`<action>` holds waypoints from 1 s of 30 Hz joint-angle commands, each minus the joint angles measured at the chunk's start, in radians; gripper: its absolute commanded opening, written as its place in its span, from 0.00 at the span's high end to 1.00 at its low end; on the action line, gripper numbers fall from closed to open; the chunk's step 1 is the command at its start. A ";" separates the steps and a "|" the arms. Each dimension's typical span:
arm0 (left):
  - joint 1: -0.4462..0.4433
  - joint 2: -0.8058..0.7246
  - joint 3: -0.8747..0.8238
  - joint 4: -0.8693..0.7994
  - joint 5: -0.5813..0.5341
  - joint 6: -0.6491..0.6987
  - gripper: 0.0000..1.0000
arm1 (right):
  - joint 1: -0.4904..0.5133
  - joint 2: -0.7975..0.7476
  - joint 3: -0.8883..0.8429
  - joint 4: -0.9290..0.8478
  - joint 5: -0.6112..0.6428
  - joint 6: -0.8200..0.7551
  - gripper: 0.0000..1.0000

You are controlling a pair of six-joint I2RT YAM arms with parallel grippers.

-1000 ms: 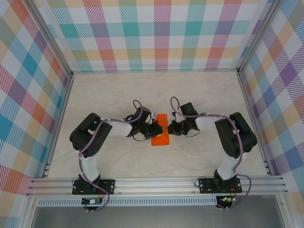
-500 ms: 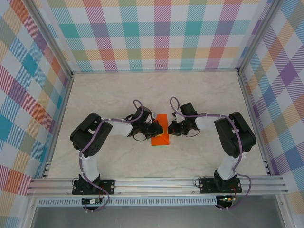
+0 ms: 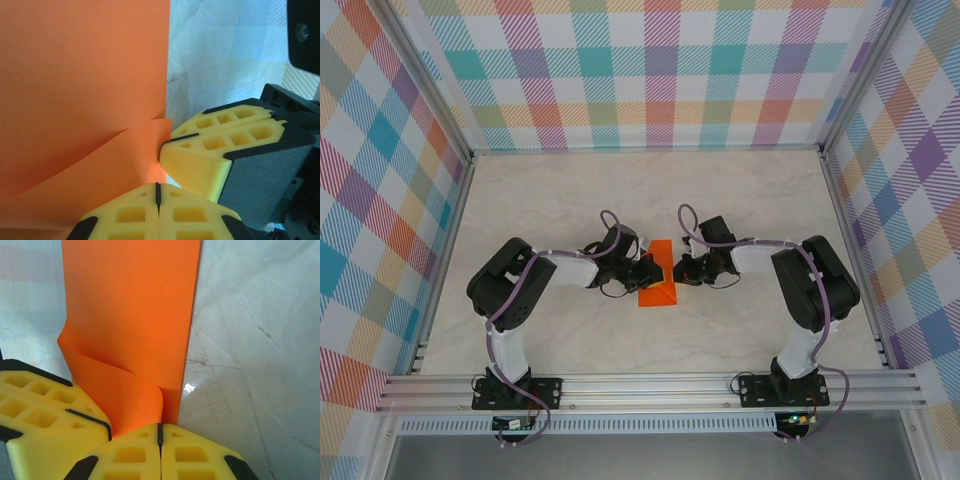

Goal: Fold a paper plane with a square sheet of paper (pick it up from the middle)
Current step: Fold the triangle a second time at the center of the table.

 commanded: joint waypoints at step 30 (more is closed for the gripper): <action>-0.009 0.004 0.001 -0.049 -0.036 0.032 1.00 | -0.006 -0.007 0.033 -0.026 -0.012 -0.033 0.94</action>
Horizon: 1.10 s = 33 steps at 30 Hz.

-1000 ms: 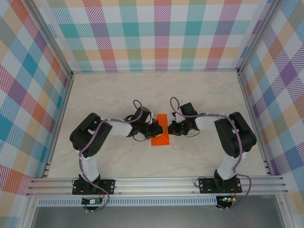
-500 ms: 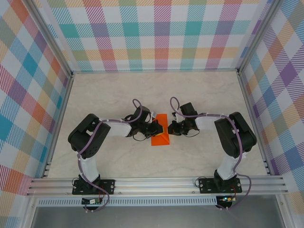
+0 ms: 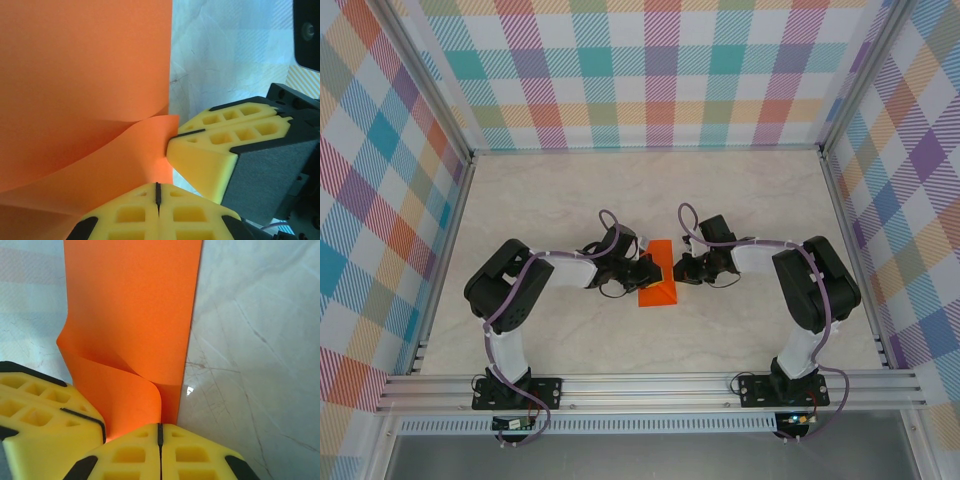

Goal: Fold a paper plane with a square sheet of paper (pick it up from the middle)
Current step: Fold the triangle a second time at the center of the table.

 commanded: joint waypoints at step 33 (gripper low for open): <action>-0.009 0.040 0.017 -0.045 -0.007 0.040 1.00 | -0.006 0.013 0.026 -0.045 -0.005 -0.029 0.93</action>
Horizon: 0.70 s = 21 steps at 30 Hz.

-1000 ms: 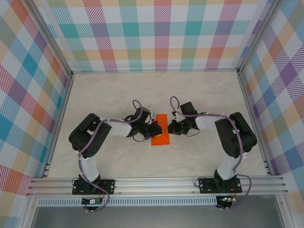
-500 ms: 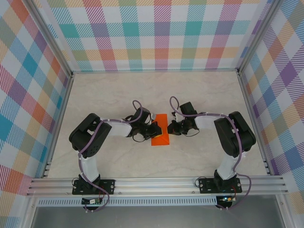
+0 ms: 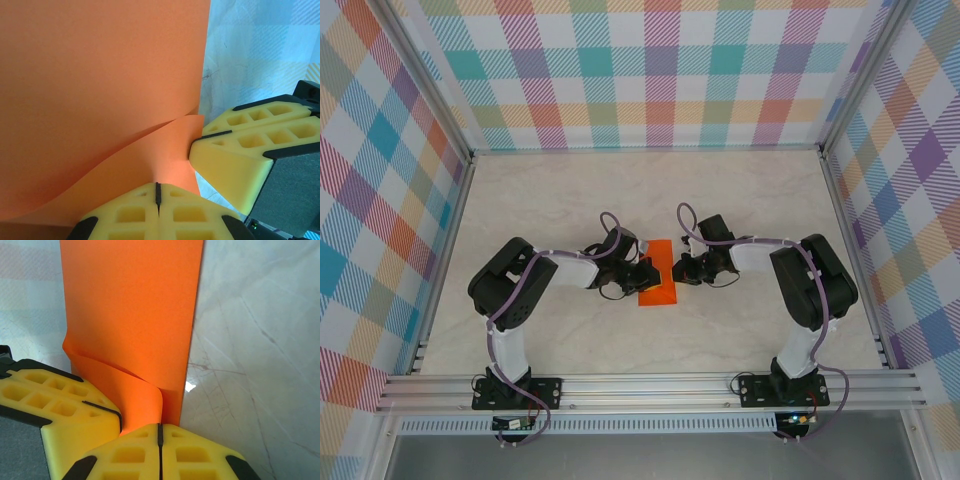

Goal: Fold a paper plane with a square sheet of paper (pick it up from the middle)
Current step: Fold the triangle a second time at the center of the table.

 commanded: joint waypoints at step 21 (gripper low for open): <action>-0.009 -0.034 -0.012 0.043 0.008 0.018 1.00 | -0.005 -0.042 -0.009 -0.017 0.019 -0.032 0.94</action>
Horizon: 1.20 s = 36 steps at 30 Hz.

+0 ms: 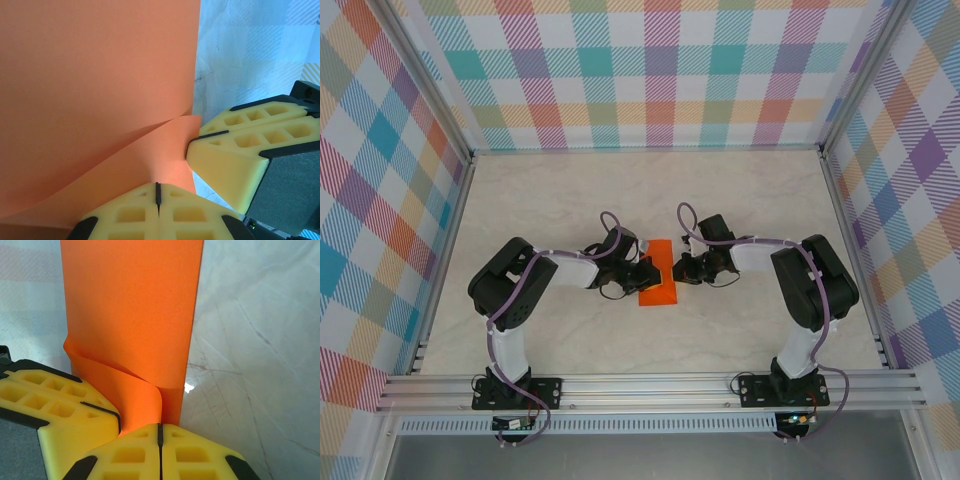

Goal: Fold a paper plane with a square sheet of paper (pick it up from the middle)
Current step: Fold the triangle a second time at the center of the table.

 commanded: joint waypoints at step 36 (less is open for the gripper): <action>-0.009 0.063 0.048 -0.179 -0.038 0.069 1.00 | -0.002 -0.181 -0.009 -0.103 0.084 0.026 0.78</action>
